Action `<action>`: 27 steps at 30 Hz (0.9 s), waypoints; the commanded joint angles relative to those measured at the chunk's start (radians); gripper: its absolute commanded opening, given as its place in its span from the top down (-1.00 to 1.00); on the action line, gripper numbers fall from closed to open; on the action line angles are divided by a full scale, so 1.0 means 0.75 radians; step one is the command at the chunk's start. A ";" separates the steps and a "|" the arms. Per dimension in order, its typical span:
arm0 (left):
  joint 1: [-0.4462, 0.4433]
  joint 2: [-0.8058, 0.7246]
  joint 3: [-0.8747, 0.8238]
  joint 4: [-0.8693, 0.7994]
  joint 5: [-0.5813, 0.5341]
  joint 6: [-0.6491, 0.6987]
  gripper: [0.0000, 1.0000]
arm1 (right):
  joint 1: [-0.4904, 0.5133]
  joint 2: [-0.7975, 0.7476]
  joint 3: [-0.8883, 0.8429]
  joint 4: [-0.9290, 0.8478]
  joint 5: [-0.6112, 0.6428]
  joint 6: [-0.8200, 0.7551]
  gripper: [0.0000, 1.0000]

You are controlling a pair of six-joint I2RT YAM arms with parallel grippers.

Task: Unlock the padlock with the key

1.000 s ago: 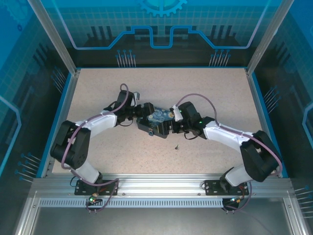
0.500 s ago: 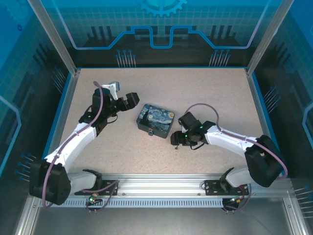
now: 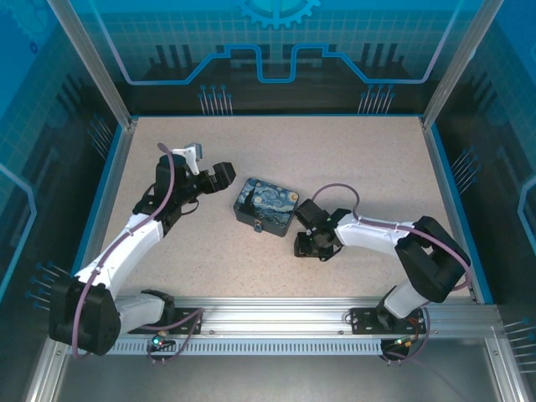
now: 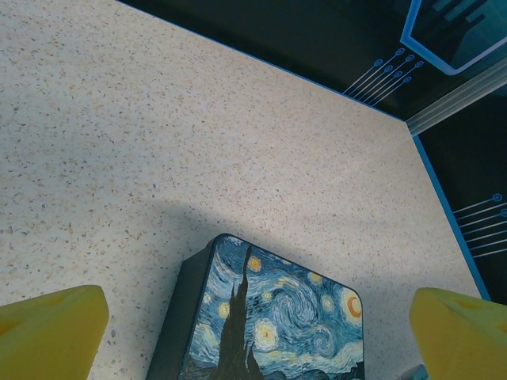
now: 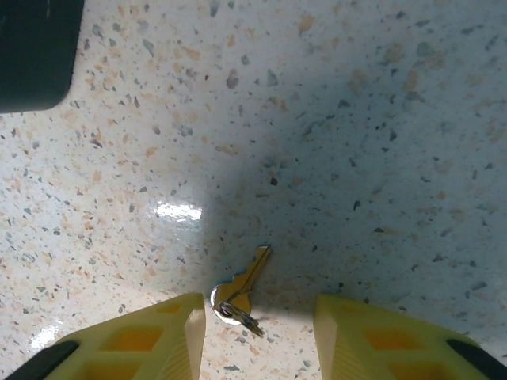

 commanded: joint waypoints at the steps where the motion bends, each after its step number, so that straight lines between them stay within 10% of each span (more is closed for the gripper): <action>1: 0.015 -0.037 -0.018 -0.006 0.010 0.019 -0.98 | 0.022 0.049 0.042 -0.007 0.013 0.023 0.24; 19: 0.021 -0.077 -0.012 -0.066 -0.007 0.044 -0.98 | 0.031 0.068 0.009 0.036 0.030 -0.024 0.98; 27: 0.021 -0.157 -0.038 -0.070 0.076 0.075 -0.98 | -0.041 -0.143 -0.075 0.198 -0.001 -0.204 1.00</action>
